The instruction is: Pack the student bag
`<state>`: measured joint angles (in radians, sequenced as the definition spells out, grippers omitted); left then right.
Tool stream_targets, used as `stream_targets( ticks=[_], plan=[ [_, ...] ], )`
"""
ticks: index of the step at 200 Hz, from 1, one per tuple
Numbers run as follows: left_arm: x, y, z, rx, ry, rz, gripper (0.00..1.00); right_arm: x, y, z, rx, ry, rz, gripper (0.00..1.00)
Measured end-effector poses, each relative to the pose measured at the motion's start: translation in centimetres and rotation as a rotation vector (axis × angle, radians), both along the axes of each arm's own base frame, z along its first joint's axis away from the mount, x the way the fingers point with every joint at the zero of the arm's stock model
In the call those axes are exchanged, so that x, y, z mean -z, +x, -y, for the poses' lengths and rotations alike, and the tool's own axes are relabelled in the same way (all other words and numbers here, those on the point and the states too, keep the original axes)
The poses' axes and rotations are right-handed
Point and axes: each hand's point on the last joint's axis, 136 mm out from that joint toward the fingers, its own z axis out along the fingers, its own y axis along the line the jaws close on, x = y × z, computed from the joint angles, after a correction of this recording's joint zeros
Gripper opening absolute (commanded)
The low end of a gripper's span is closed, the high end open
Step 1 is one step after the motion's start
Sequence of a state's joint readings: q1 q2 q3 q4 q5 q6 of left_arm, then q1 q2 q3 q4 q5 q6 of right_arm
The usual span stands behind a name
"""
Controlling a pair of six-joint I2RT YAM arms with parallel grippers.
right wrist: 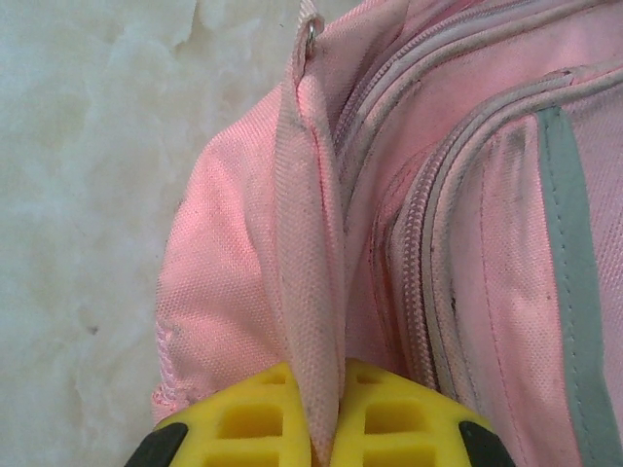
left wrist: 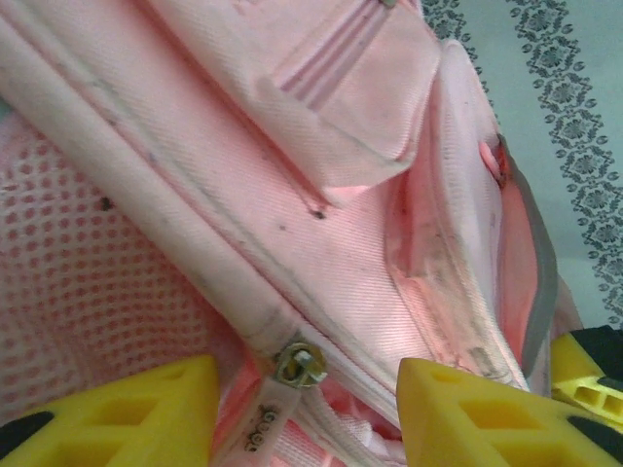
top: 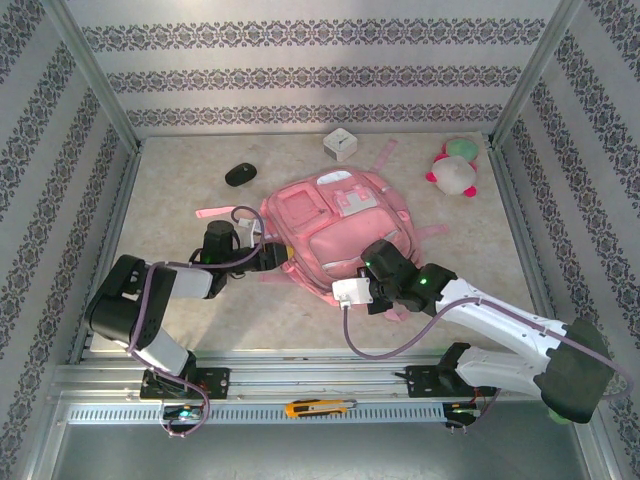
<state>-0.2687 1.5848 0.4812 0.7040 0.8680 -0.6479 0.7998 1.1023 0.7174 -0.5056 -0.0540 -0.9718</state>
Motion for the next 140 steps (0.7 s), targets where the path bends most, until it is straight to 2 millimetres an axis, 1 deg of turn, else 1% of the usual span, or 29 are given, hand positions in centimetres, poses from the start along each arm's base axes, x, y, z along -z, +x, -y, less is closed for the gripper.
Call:
stream_targets(
  ticks=[4,11,23,33,48,107,122,140],
  plan=[
    [-0.07,-0.01,0.00,0.000,-0.001,0.002,0.34,-0.03,0.01,-0.02,0.000,0.001,0.000,0.00],
    [-0.09,-0.04,0.00,0.003,0.002,0.008,0.33,-0.09,0.03,-0.04,0.000,0.002,0.001,0.00],
    [-0.05,-0.05,-0.01,0.004,0.005,0.012,0.34,-0.12,0.05,-0.06,0.004,0.004,0.000,0.00],
    [-0.02,-0.07,-0.01,0.005,0.005,0.011,0.37,-0.13,0.06,-0.06,0.006,0.005,-0.001,0.00],
    [0.06,-0.08,0.00,0.006,0.007,0.011,0.36,-0.21,0.12,-0.06,0.012,0.008,-0.002,0.00],
    [0.84,-0.55,0.06,0.007,0.025,0.003,0.10,-0.28,0.23,-0.03,0.029,0.016,-0.009,0.00],
    [0.69,-0.76,-0.02,0.005,0.029,0.011,0.04,-0.28,0.23,-0.02,0.034,0.018,-0.011,0.00],
    [0.35,-0.83,-0.16,0.000,0.040,0.024,0.02,-0.29,0.23,-0.04,0.049,0.026,-0.019,0.00]
  ],
)
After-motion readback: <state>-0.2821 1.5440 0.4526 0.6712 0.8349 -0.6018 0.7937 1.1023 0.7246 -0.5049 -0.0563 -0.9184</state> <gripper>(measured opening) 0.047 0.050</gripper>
